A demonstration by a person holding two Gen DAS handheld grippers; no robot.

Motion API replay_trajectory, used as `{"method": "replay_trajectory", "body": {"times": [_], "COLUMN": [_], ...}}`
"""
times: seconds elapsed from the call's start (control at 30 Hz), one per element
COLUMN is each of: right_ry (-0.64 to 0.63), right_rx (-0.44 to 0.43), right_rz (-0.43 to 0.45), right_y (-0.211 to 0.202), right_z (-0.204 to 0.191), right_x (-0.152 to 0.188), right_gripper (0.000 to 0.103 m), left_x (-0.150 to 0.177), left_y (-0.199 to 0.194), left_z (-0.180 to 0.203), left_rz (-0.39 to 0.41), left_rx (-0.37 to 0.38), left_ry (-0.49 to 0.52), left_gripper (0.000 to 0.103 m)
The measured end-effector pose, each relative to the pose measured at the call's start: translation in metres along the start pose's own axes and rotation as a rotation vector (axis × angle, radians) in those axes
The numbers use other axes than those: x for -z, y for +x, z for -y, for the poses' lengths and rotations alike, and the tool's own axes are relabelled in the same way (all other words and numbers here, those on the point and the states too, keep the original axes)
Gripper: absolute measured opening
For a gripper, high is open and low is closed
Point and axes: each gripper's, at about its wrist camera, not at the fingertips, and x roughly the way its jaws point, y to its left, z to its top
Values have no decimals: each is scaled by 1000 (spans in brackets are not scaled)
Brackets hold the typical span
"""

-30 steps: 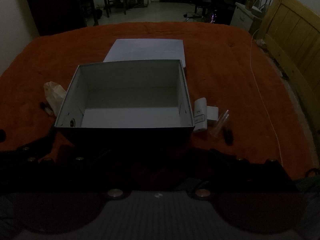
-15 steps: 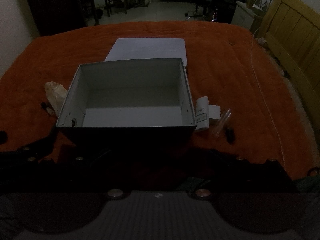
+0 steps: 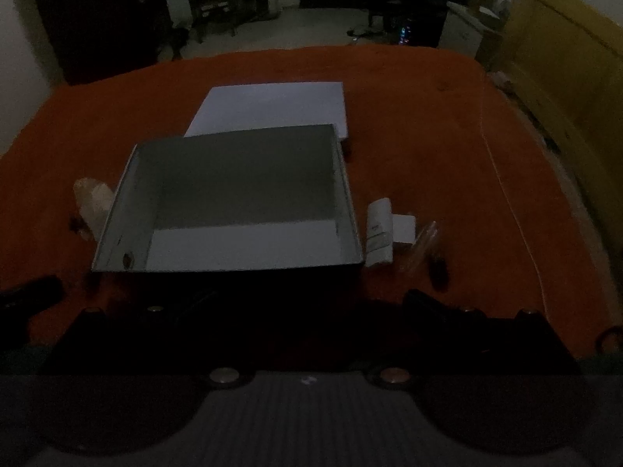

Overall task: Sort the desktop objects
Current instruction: 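Move the right tool toward the clear glass cup beside the box, then close the right tool around the clear glass cup and lift it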

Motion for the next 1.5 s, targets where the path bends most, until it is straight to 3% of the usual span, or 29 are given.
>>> {"method": "replay_trajectory", "body": {"times": [0.27,0.63,1.0,1.33,1.4,1.43,1.5], "right_ry": [63,164,242,336,336,339,355], "right_rx": [46,95,107,60,70,81,97], "right_rz": [3,42,-36,-106,-132,-146,-171], "right_y": [14,41,109,165,181,189,203], "right_z": [40,103,157,199,206,210,218], "right_x": [-27,-66,-96,-88,-83,-80,-74], "right_gripper": [103,103,103,103,101,101,99], "left_x": [-19,-42,-57,-46,-43,-41,-36], "left_y": [27,82,152,209,220,225,236], "left_z": [-31,-94,-111,-137,-140,-142,-146], "left_rz": [7,-12,-92,-212,-239,-254,-283], "left_rx": [-65,-74,-76,-52,-57,-65,-77], "left_ry": [-44,-95,-84,-112,-110,-103,-104], "left_gripper": [103,102,102,101,95,83,70]}}
